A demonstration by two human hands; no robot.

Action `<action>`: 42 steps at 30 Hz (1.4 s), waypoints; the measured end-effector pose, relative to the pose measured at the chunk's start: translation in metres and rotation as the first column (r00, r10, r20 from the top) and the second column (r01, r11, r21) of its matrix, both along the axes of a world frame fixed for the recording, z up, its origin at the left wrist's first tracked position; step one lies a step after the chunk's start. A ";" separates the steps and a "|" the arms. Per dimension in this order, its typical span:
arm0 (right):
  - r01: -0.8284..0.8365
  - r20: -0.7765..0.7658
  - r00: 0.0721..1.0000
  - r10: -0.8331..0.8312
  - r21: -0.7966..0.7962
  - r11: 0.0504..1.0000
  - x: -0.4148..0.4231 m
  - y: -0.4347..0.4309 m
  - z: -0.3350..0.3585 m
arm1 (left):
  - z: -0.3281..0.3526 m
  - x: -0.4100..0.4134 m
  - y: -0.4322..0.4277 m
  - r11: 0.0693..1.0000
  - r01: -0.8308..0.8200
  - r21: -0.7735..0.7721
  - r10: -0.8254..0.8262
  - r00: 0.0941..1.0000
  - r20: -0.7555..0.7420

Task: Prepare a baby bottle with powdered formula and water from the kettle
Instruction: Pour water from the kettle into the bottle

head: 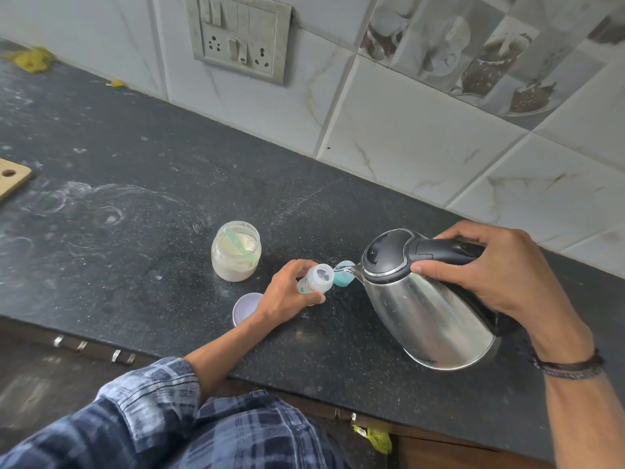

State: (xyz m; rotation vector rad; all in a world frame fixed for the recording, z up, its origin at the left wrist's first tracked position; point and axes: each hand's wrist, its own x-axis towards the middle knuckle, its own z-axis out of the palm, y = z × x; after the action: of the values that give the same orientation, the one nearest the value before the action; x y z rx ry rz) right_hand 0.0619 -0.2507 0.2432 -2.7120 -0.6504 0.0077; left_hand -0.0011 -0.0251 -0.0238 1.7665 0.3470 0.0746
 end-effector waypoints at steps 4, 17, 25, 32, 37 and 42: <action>-0.003 0.004 1.000 0.003 -0.003 1.000 0.001 0.000 -0.002 | -0.001 0.000 0.000 1.000 -0.003 0.003 0.003 1.000 -0.008; -0.003 0.001 1.000 0.003 -0.004 1.000 0.002 0.000 -0.005 | -0.001 -0.002 0.000 1.000 -0.001 0.005 0.001 1.000 -0.004; -0.009 -0.008 1.000 0.009 0.042 0.999 0.003 -0.003 -0.012 | 0.000 -0.003 0.001 1.000 0.005 0.013 -0.005 1.000 -0.006; -0.007 -0.019 1.000 0.009 0.110 0.994 0.003 -0.005 -0.028 | 0.000 -0.004 0.001 1.000 0.000 0.011 0.000 1.000 -0.007; -0.023 -0.028 0.999 0.028 0.172 0.985 0.003 -0.007 -0.044 | 0.001 -0.005 -0.001 1.000 -0.001 0.012 0.002 1.000 -0.008; -0.014 -0.037 0.999 0.025 0.288 0.957 0.004 -0.013 -0.055 | 0.002 -0.009 0.000 0.999 0.037 -0.006 -0.037 0.999 0.001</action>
State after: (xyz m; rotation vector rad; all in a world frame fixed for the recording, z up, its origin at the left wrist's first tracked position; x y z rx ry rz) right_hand 0.0660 -0.2632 0.1877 -2.4188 -0.6143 -0.0258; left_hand -0.0096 -0.0253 -0.0213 1.7664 0.3137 0.0478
